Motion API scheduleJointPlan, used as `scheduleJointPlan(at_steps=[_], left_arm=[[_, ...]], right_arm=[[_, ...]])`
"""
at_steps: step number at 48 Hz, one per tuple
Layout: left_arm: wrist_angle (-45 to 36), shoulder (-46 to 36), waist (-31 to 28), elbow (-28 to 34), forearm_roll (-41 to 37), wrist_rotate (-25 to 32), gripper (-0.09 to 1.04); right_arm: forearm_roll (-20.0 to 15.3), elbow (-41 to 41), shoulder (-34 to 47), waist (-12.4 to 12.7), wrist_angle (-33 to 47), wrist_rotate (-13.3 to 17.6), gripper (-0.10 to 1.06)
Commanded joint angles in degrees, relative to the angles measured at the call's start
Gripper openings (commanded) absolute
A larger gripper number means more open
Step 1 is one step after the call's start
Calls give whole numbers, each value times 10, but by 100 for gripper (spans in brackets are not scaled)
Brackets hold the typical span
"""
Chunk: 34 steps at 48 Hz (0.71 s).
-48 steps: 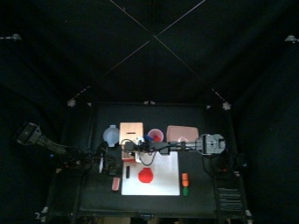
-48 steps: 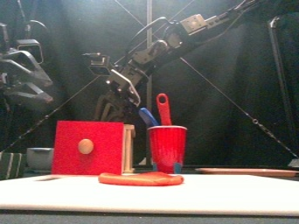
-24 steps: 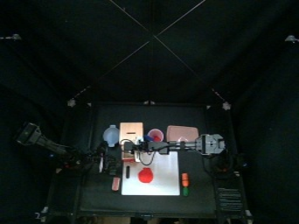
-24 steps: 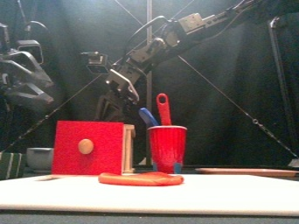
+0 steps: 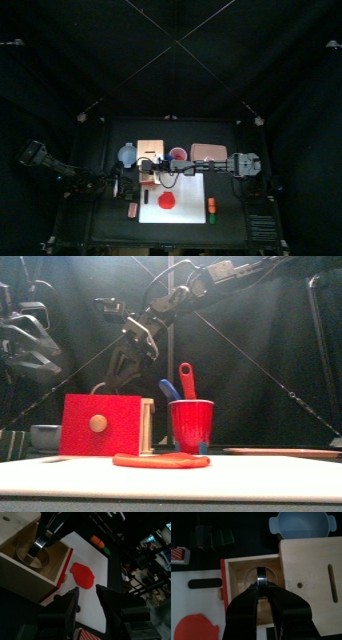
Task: Get the cutter from the drawer then cut the dough then place the extra dough in the bowl
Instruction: Place the cutter on the board
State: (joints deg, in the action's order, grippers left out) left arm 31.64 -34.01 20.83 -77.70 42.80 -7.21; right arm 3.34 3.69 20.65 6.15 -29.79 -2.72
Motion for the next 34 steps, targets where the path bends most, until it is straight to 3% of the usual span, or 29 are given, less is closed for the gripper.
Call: scheduleJointPlan(at_steps=[1,19,34], left_arm=[[2,-1,-1,5,-2,1,74],[2,-1,-6,5,-2,1,74],[2,-1,-17,5,-2,2,74]], right_arm=[[-1,8,-42,0,2,1,51],[-3,-20,-98,-13,-4,2,52],[-22,-152,-246,-40,-5,3,52]])
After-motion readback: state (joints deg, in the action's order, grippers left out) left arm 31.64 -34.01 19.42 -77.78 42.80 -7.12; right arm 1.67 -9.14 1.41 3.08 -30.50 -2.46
